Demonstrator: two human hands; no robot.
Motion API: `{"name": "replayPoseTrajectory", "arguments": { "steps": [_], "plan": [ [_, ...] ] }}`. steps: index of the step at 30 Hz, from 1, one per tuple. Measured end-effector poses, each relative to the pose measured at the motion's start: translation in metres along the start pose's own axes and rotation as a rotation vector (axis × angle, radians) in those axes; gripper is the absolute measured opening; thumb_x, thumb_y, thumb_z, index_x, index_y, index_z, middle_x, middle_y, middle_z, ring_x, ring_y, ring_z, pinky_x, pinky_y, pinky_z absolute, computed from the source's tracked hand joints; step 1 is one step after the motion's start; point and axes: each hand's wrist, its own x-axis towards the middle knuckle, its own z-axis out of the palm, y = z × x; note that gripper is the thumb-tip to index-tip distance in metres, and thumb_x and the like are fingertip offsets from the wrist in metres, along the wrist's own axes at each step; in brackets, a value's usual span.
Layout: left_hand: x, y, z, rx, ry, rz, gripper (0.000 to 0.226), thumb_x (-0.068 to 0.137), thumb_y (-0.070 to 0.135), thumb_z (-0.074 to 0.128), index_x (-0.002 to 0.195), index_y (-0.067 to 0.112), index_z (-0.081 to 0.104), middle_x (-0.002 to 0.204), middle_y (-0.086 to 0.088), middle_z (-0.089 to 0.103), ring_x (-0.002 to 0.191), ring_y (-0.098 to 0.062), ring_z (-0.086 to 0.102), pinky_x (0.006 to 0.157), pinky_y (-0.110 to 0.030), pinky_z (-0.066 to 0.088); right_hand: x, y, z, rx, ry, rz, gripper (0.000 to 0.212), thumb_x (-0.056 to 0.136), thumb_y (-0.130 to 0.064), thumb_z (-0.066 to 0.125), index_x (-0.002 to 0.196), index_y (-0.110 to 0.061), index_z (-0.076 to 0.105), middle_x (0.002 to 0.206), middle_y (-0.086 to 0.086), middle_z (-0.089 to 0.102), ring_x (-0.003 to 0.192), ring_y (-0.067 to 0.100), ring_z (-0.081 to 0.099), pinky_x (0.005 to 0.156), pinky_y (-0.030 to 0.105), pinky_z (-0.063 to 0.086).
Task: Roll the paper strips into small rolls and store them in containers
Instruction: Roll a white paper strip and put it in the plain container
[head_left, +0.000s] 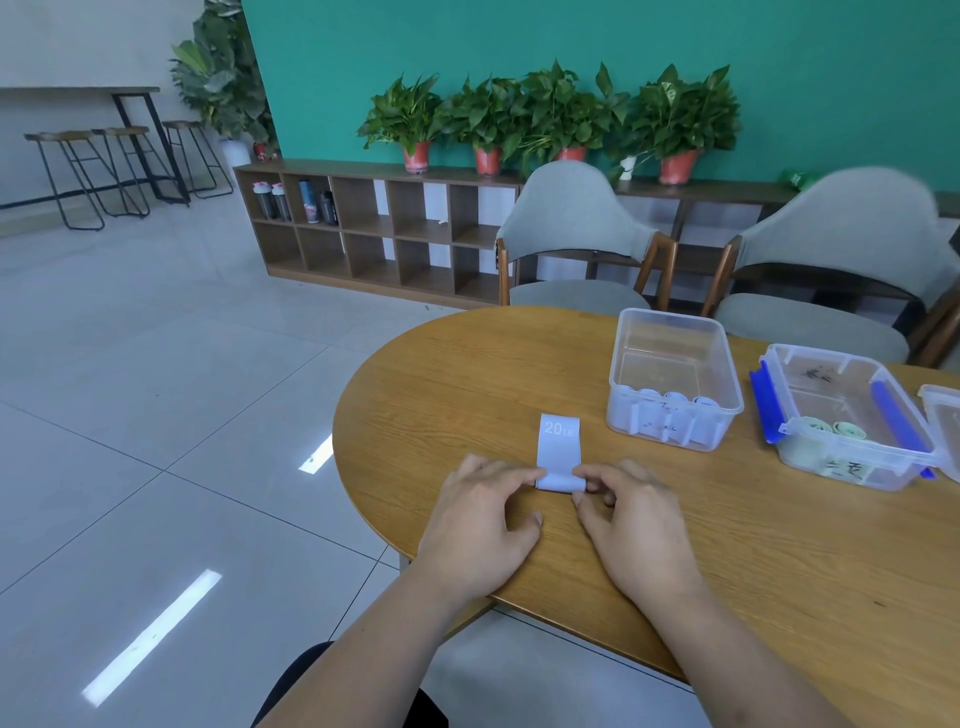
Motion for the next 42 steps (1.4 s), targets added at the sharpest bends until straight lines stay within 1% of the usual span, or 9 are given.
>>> {"name": "replayPoseTrajectory", "arguments": {
  "steps": [4, 6, 11, 16, 20, 25, 32, 37, 42],
  "plan": [
    [0.0006, -0.0009, 0.0002, -0.024, 0.007, -0.010, 0.046, 0.091, 0.038, 0.067, 0.137, 0.038, 0.063, 0.124, 0.030, 0.064, 0.122, 0.003, 0.042, 0.109, -0.028, 0.035, -0.0002, 0.0016, -0.0010, 0.011, 0.000, 0.005, 0.025, 0.088, -0.017, 0.080, 0.110, -0.028, 0.077, 0.088, -0.018, 0.061, 0.082, 0.005, 0.055, 0.076, 0.025, 0.050],
    [0.0005, -0.0016, 0.0008, -0.046, 0.022, -0.013, 0.043, 0.089, 0.037, 0.068, 0.132, 0.038, 0.065, 0.120, 0.030, 0.065, 0.120, 0.003, 0.043, 0.108, -0.030, 0.037, -0.0005, 0.0003, -0.0017, 0.023, 0.006, 0.004, 0.025, 0.088, -0.017, 0.079, 0.110, -0.029, 0.077, 0.087, -0.018, 0.061, 0.080, 0.004, 0.056, 0.075, 0.023, 0.047],
    [-0.0005, -0.0027, 0.0028, -0.069, 0.054, -0.022, 0.037, 0.088, 0.034, 0.069, 0.124, 0.039, 0.067, 0.112, 0.030, 0.066, 0.118, 0.000, 0.047, 0.106, -0.032, 0.041, -0.0008, -0.0034, -0.0035, 0.094, 0.012, 0.019, 0.030, 0.086, -0.015, 0.077, 0.110, -0.032, 0.070, 0.084, -0.018, 0.061, 0.080, 0.004, 0.057, 0.074, 0.024, 0.048],
    [0.0001, -0.0021, 0.0018, -0.046, 0.041, -0.015, 0.039, 0.089, 0.036, 0.068, 0.128, 0.038, 0.067, 0.115, 0.029, 0.065, 0.118, 0.001, 0.045, 0.106, -0.032, 0.041, -0.0011, -0.0027, -0.0014, 0.028, 0.006, -0.005, 0.025, 0.087, -0.018, 0.077, 0.106, -0.033, 0.071, 0.090, -0.019, 0.059, 0.084, 0.004, 0.053, 0.075, 0.022, 0.045],
    [0.0004, -0.0021, 0.0016, -0.058, 0.034, -0.028, 0.043, 0.089, 0.035, 0.068, 0.132, 0.039, 0.066, 0.115, 0.031, 0.065, 0.118, 0.003, 0.045, 0.107, -0.030, 0.040, -0.0006, -0.0029, -0.0011, 0.016, -0.007, -0.003, 0.024, 0.089, -0.020, 0.077, 0.107, -0.034, 0.070, 0.088, -0.019, 0.057, 0.084, 0.005, 0.053, 0.073, 0.028, 0.049],
    [-0.0004, -0.0015, 0.0020, -0.092, 0.051, -0.056, 0.039, 0.088, 0.034, 0.070, 0.126, 0.040, 0.067, 0.109, 0.034, 0.063, 0.115, 0.006, 0.046, 0.105, -0.026, 0.040, -0.0007, -0.0021, -0.0004, 0.011, -0.005, 0.007, 0.022, 0.091, -0.022, 0.075, 0.110, -0.032, 0.069, 0.088, -0.020, 0.057, 0.084, 0.006, 0.054, 0.074, 0.032, 0.051],
    [0.0003, -0.0018, 0.0021, -0.043, 0.034, -0.024, 0.043, 0.089, 0.040, 0.066, 0.132, 0.037, 0.066, 0.119, 0.029, 0.065, 0.119, 0.002, 0.044, 0.108, -0.031, 0.040, -0.0004, -0.0008, 0.0015, -0.013, -0.002, 0.009, 0.024, 0.092, -0.023, 0.074, 0.115, -0.028, 0.073, 0.092, -0.018, 0.056, 0.089, 0.010, 0.055, 0.076, 0.035, 0.054],
    [0.0003, -0.0017, 0.0019, -0.075, 0.044, -0.039, 0.042, 0.088, 0.037, 0.067, 0.130, 0.039, 0.066, 0.115, 0.033, 0.065, 0.119, 0.005, 0.045, 0.108, -0.029, 0.040, -0.0002, 0.0002, 0.0027, -0.011, -0.008, 0.009, 0.025, 0.091, -0.020, 0.073, 0.113, -0.030, 0.071, 0.091, -0.018, 0.055, 0.087, 0.009, 0.053, 0.074, 0.036, 0.054],
    [0.0012, -0.0020, 0.0023, -0.095, 0.058, -0.051, 0.040, 0.087, 0.037, 0.068, 0.127, 0.040, 0.068, 0.111, 0.033, 0.066, 0.117, 0.005, 0.046, 0.106, -0.028, 0.041, 0.0000, -0.0007, 0.0026, -0.015, -0.015, 0.018, 0.020, 0.093, -0.025, 0.069, 0.112, -0.031, 0.071, 0.089, -0.018, 0.054, 0.087, 0.009, 0.054, 0.075, 0.038, 0.054]
  ]
}}
